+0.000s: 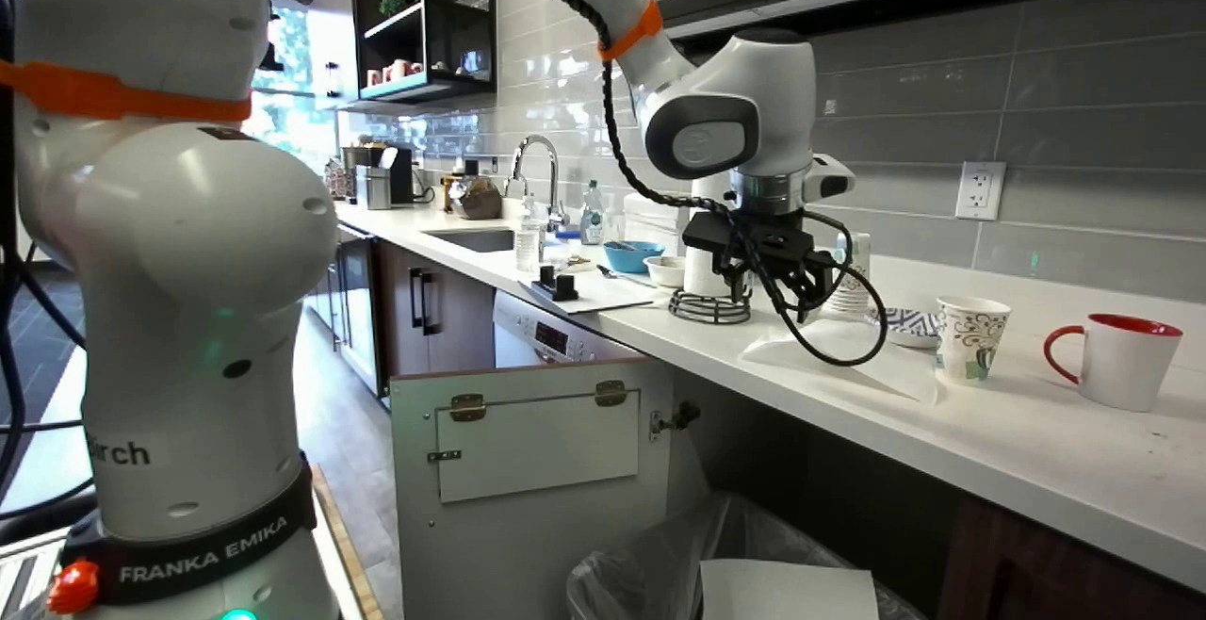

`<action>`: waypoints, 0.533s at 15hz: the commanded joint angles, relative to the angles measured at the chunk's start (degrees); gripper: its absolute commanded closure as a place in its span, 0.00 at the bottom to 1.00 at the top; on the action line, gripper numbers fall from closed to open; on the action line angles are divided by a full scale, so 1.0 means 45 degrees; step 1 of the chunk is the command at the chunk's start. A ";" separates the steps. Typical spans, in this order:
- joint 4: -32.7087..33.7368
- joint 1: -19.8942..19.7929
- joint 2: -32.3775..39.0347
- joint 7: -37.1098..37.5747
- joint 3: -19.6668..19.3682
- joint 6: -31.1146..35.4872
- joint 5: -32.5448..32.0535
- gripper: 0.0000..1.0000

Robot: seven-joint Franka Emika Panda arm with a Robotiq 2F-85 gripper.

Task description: Push the tissue forward

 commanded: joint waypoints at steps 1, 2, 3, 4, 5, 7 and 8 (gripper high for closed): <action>0.0735 -0.0206 0.1120 0.0131 -0.0111 -0.0226 0.0194 0.00; 0.0790 -0.0274 0.1329 0.0101 -0.0119 -0.0294 0.0277 0.00; 0.0871 -0.0357 0.1530 0.0052 -0.0101 -0.0374 0.0385 0.00; 0.0924 -0.0455 0.1726 -0.0002 -0.0055 -0.0446 0.0517 0.00; 0.0963 -0.0549 0.1881 -0.0100 0.0007 -0.0494 0.0667 0.00; 0.1057 -0.0728 0.2205 -0.0381 0.0179 -0.0554 0.1168 0.00; 0.1114 -0.0850 0.2325 -0.0659 0.0342 -0.0599 0.1610 0.00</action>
